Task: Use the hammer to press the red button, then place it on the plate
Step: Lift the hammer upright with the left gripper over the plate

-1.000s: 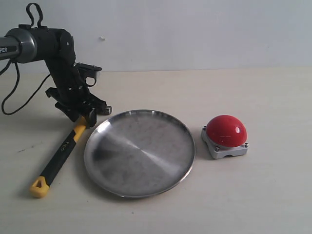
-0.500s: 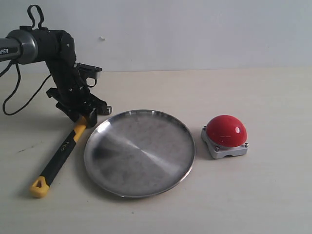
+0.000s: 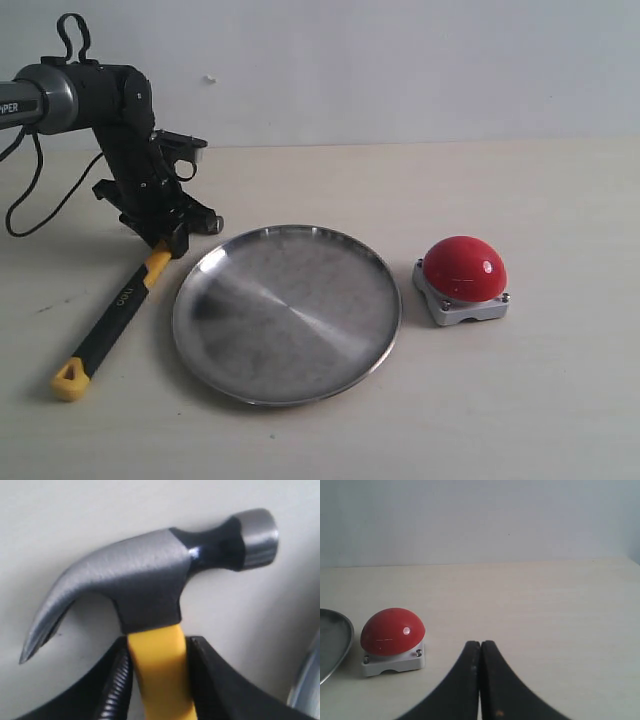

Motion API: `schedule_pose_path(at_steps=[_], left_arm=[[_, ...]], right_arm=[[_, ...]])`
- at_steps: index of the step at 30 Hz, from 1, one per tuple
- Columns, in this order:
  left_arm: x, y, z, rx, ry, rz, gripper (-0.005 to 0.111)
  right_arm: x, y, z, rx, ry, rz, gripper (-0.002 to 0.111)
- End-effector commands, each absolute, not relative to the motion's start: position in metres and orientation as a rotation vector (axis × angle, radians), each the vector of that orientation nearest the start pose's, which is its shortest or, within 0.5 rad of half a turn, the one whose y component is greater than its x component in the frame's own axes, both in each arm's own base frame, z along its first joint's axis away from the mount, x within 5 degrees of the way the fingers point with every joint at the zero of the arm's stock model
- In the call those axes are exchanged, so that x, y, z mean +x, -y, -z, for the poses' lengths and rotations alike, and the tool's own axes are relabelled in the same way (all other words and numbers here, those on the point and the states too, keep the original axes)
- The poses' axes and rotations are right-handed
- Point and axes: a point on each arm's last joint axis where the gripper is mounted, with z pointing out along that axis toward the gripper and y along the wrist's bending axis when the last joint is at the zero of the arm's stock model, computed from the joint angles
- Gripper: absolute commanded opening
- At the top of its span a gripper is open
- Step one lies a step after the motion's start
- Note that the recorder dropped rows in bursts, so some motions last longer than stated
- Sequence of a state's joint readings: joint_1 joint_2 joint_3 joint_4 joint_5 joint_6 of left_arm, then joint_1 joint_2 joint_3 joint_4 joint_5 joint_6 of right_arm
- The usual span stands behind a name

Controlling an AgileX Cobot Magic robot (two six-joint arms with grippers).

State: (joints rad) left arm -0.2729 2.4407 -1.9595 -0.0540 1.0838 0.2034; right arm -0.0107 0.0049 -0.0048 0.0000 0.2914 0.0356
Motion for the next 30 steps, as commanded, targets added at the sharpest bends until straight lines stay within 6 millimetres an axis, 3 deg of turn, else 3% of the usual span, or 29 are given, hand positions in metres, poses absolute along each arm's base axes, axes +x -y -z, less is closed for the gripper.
schedule_pose_path(at_steps=[1,5,12,23,30], left_arm=[[0.468,0.139,-0.096,0.689,-2.994,0.097,0.001],[0.469,0.139,-0.096,0.650,-2.992,0.099,0.000],[0.476,0.140,-0.119,0.607,-2.888,0.102,0.000],[0.478,0.143,-0.195,0.427,-2.670,0.151,0.000],[0.460,0.157,-0.227,0.422,-2.487,0.201,0.000]], right_arm=[[0.055,0.001,-0.188,0.047,-1.764,-0.014,0.000],[0.055,0.001,-0.188,0.047,-1.764,-0.014,0.000],[0.055,0.001,-0.188,0.047,-1.764,-0.014,0.000],[0.055,0.001,-0.188,0.047,-1.764,-0.014,0.000],[0.055,0.001,-0.188,0.047,-1.764,-0.014,0.000]])
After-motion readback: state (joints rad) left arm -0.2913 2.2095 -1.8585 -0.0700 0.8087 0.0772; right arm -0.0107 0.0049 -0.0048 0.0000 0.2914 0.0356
